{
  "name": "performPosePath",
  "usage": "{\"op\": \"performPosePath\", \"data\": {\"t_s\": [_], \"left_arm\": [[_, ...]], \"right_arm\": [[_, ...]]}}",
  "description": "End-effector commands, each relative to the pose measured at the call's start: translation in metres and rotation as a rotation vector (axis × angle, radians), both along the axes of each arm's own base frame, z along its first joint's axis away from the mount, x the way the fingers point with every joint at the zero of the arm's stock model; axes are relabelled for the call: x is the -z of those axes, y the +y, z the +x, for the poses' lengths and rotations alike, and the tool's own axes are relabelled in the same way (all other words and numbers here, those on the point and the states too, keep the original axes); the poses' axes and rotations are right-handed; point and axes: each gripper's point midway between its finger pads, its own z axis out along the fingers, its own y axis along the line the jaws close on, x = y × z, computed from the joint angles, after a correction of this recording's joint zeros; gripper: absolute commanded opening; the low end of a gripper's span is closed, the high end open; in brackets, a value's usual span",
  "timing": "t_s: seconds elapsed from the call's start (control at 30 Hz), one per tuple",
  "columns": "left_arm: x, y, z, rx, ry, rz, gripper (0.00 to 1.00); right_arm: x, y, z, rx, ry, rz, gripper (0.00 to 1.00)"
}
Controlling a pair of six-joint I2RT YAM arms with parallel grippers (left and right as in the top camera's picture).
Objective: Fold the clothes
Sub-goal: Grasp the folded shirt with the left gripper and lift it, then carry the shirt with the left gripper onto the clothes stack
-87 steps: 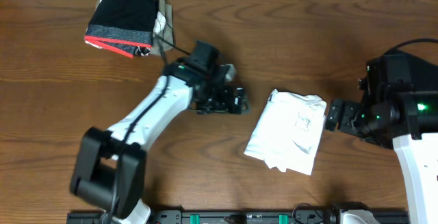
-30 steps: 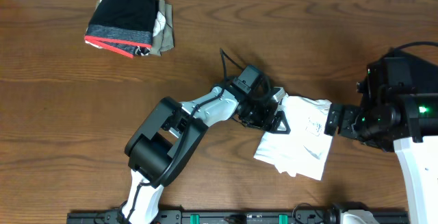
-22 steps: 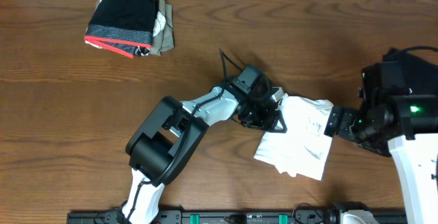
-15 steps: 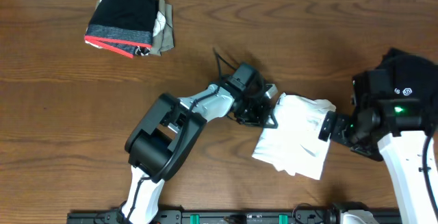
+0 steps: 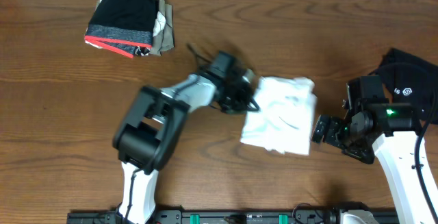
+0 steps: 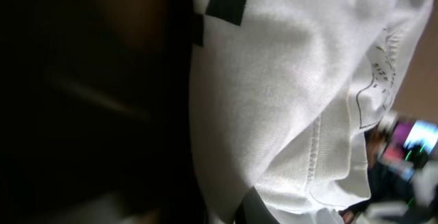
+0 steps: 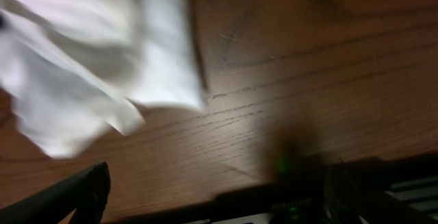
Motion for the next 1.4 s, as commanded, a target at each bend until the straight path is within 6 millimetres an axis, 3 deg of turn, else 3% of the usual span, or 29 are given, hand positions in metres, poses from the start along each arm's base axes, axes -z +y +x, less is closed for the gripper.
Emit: {"op": "performPosePath", "data": {"t_s": [0.0, 0.23, 0.27, 0.3, 0.37, 0.4, 0.77, 1.07, 1.2, 1.37], "left_arm": [[0.022, 0.053, 0.030, -0.188, 0.065, 0.109, 0.06], [0.029, 0.118, 0.048, -0.335, 0.151, 0.152, 0.08], [0.029, 0.122, 0.048, -0.346, 0.160, 0.155, 0.14], [0.030, 0.126, 0.049, -0.351, 0.163, 0.156, 0.28], [0.030, 0.132, 0.049, -0.366, 0.175, 0.158, 0.84], [0.030, 0.134, 0.050, -0.370, 0.177, 0.159, 0.97], [0.032, 0.127, 0.058, -0.329, 0.086, 0.162, 0.98], [0.042, 0.093, 0.043, -0.241, 0.067, 0.177, 0.98], [0.043, 0.085, 0.039, -0.219, 0.059, 0.186, 0.99], [0.043, 0.084, 0.037, -0.214, 0.060, 0.186, 0.77]], "right_arm": [[-0.001, 0.000, 0.000, 0.017, -0.004, 0.010, 0.98], [-0.001, 0.000, 0.004, 0.016, -0.022, 0.011, 0.99], [-0.001, 0.001, 0.006, 0.016, -0.028, 0.011, 0.99], [-0.001, 0.001, 0.007, 0.016, -0.033, 0.011, 0.99], [-0.001, 0.001, 0.008, 0.016, -0.039, 0.012, 0.99], [-0.002, 0.001, 0.009, 0.016, -0.041, 0.012, 0.99], [-0.002, 0.001, 0.010, 0.016, -0.048, 0.012, 0.99], [-0.002, 0.002, 0.014, 0.016, -0.062, 0.019, 0.99], [-0.001, 0.007, 0.025, 0.012, -0.108, 0.050, 0.99], [0.007, 0.016, 0.033, 0.004, -0.140, 0.101, 0.99]]}}
